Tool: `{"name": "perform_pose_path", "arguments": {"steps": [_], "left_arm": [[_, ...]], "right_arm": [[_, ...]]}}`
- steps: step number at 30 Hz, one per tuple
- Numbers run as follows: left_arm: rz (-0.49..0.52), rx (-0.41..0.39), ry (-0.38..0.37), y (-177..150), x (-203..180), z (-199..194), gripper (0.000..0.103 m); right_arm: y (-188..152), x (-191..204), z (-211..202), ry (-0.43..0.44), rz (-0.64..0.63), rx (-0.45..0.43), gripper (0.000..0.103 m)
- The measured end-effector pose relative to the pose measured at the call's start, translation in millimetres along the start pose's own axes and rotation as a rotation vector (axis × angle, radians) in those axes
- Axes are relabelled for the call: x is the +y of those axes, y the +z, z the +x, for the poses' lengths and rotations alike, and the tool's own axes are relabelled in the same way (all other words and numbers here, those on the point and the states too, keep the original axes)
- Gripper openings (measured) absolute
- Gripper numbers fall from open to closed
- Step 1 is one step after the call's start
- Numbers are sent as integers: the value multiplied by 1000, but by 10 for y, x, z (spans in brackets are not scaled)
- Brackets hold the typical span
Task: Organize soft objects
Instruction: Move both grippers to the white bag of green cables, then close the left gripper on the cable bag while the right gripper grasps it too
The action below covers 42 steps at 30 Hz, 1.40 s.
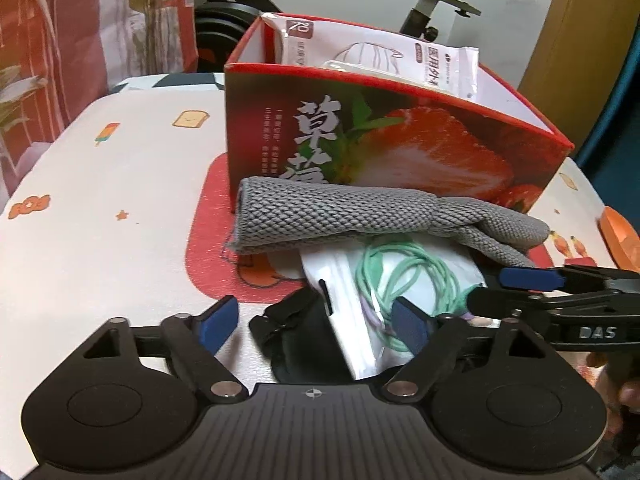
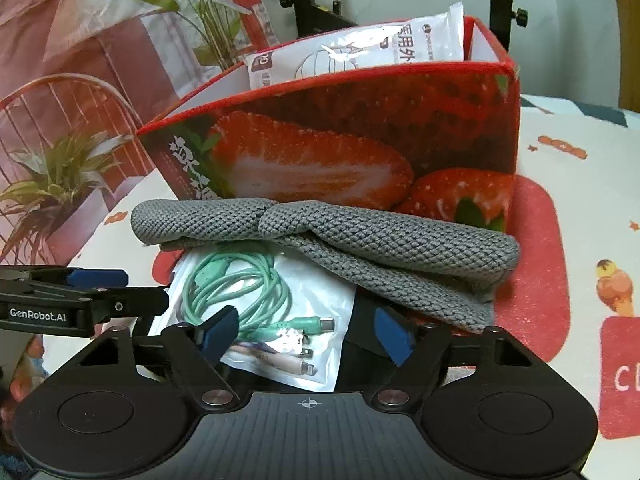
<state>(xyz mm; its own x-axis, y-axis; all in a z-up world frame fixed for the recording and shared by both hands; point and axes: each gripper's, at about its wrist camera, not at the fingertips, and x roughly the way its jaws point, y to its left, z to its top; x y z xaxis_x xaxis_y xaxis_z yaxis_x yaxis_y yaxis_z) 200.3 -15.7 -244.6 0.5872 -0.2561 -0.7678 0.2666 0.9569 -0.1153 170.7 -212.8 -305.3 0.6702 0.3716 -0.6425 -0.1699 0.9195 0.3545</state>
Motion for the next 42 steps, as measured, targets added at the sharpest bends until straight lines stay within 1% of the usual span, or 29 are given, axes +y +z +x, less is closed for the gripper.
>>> {"name": "perform_pose_path", "arguments": {"steps": [3, 4, 5, 9, 13, 16, 21, 23, 26, 28, 32, 37, 39, 41, 42], "left_arm": [[-7, 2, -26, 6, -6, 5, 65], [-8, 3, -40, 8, -4, 7, 55], [-10, 6, -52, 7, -4, 13, 47], [-16, 18, -88, 13, -16, 44, 41], [-31, 31, -107, 39, -25, 96, 40], [-43, 48, -107, 65, -3, 165, 40], [-76, 63, -135, 83, 52, 286, 40], [-83, 67, -160, 76, 46, 313, 38], [-71, 68, -170, 70, 16, 319, 38], [-82, 73, -181, 62, 23, 346, 39], [-108, 74, -188, 48, 52, 367, 41], [-92, 61, -176, 28, 42, 379, 42], [-100, 67, -169, 37, 20, 384, 44], [-92, 69, -167, 43, -23, 381, 50], [-82, 70, -170, 43, -43, 380, 51]], "right_arm": [[7, -24, 47, 5, 8, 2, 69], [12, -29, 62, 5, 3, 0, 69], [18, -28, 79, 2, -3, -1, 69], [8, -17, 128, -4, -19, 0, 69], [-8, -22, 131, 0, -21, -5, 69], [-10, -16, 130, 1, -23, -5, 68], [-11, -21, 124, 7, -24, -5, 66], [-8, -7, 128, 8, -27, -4, 63], [-8, 32, 133, 2, -59, -2, 61], [-13, 51, 135, 6, -73, -3, 61], [1, 58, 149, 16, -65, -1, 61], [7, 44, 158, 24, -60, -1, 61], [-2, 48, 161, 24, -62, -3, 61], [-8, 49, 167, 27, -65, -5, 61], [-11, 54, 169, 27, -69, -6, 61]]}}
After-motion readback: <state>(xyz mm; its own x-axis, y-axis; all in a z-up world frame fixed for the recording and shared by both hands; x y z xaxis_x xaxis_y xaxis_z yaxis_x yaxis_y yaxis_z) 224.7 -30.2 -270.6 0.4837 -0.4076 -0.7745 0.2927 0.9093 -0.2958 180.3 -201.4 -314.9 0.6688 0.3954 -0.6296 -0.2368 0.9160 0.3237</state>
